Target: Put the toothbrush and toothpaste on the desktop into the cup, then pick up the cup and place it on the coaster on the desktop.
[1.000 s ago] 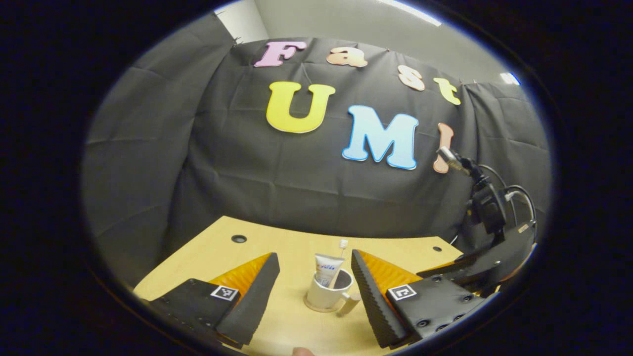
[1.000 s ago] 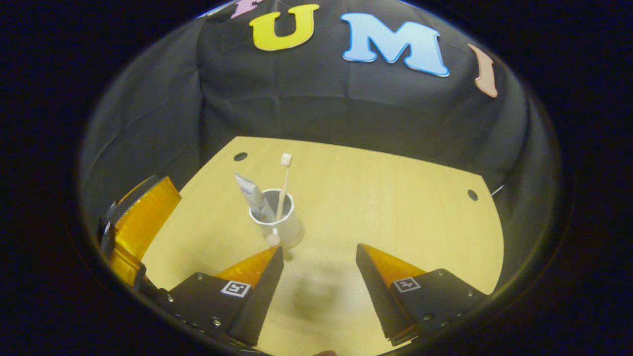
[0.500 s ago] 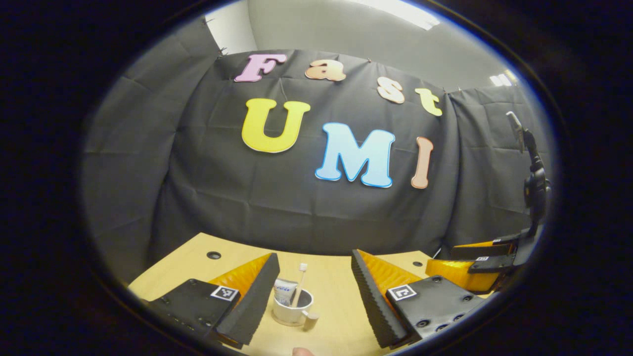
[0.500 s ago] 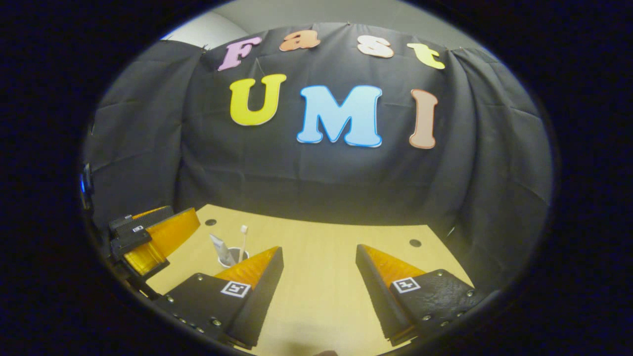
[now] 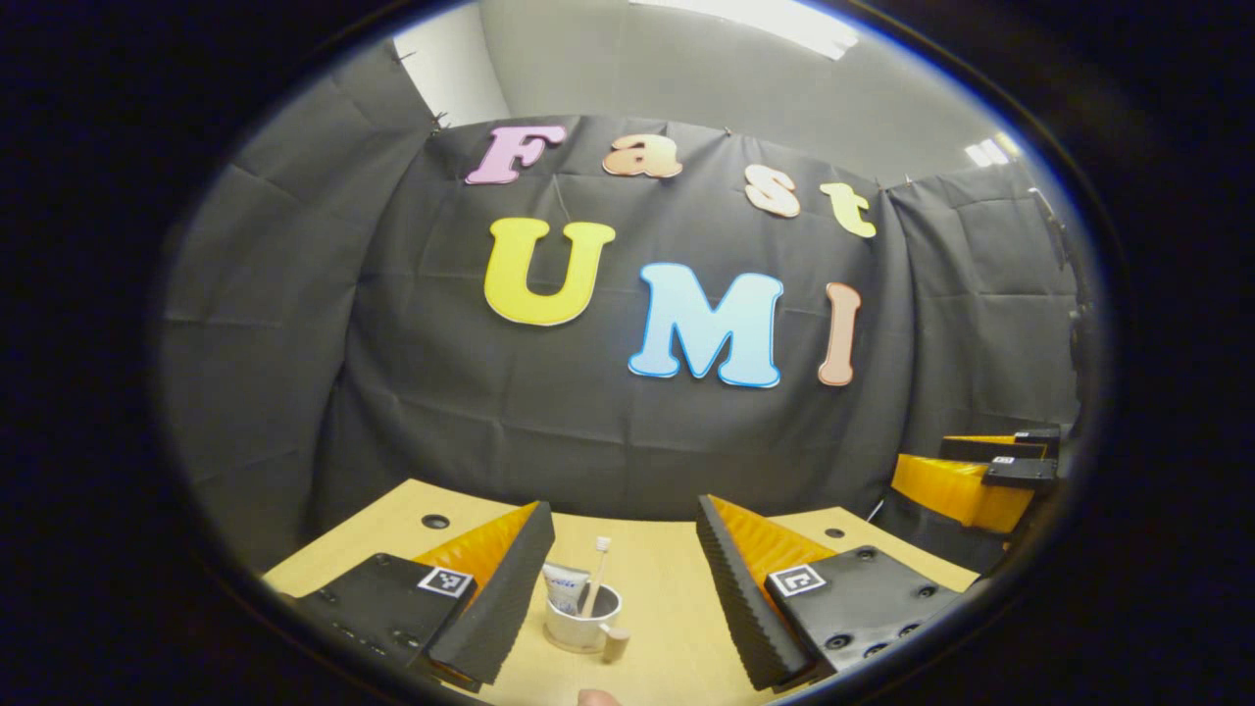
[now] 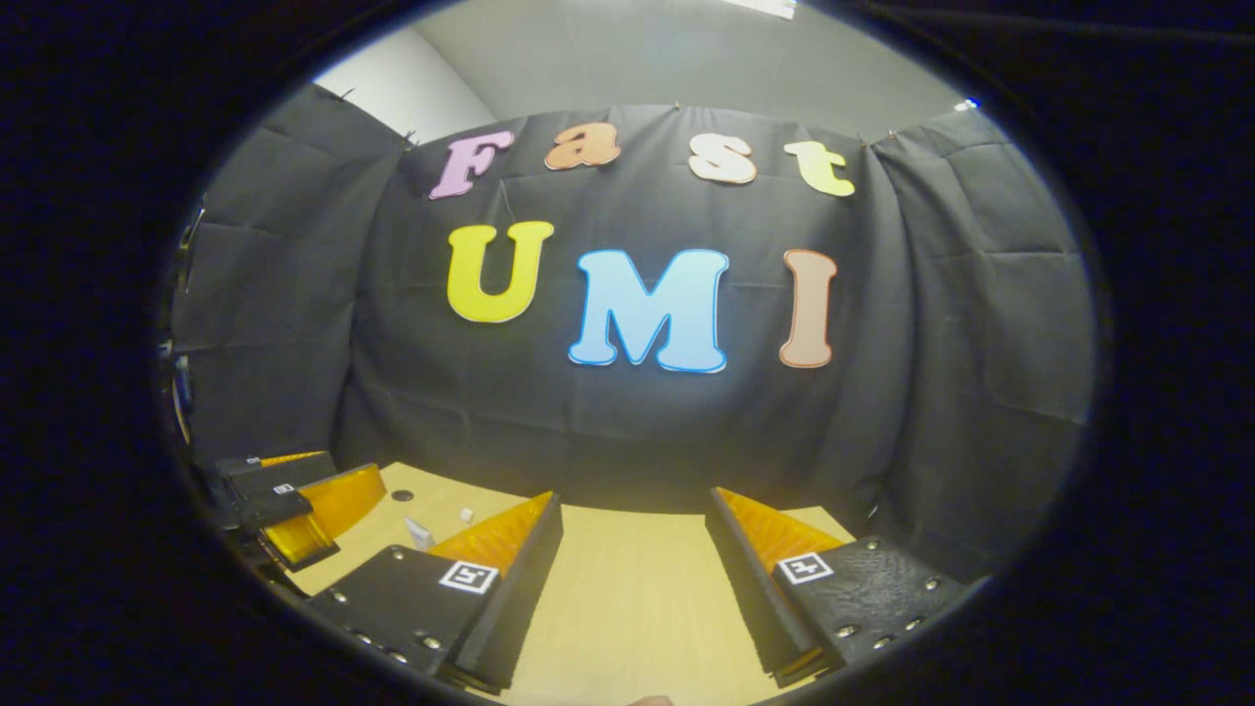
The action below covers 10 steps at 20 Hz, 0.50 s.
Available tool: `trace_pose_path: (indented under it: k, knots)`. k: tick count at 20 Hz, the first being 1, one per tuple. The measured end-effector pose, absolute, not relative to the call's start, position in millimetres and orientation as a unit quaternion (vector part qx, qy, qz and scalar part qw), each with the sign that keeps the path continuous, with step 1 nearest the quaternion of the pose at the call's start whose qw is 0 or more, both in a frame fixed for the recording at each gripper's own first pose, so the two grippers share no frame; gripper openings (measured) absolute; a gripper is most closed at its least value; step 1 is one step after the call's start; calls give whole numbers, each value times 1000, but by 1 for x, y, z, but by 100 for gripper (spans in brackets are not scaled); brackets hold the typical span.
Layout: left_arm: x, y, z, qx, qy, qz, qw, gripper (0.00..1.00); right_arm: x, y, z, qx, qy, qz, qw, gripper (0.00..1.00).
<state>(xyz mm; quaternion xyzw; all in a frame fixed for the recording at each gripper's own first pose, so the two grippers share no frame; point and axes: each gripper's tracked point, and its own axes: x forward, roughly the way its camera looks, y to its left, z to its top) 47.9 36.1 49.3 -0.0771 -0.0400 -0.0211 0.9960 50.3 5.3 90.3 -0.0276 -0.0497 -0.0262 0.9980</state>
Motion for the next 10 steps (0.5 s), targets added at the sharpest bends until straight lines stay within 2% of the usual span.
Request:
trace_pose_path:
  k: [8, 9, 10]
  knots:
    - [42, 35, 54, -70, -43, -24, 996, 93, 48, 6, 88, -32, -50, -27, 998, 88]
    - [43, 36, 54, -70, -43, -23, 996, 89, 49, 7, 86, -35, -46, -26, 998, 88]
    - [41, 36, 55, -69, -43, -23, 996, 93, 48, 9, 87, -37, -47, -25, 998, 88]
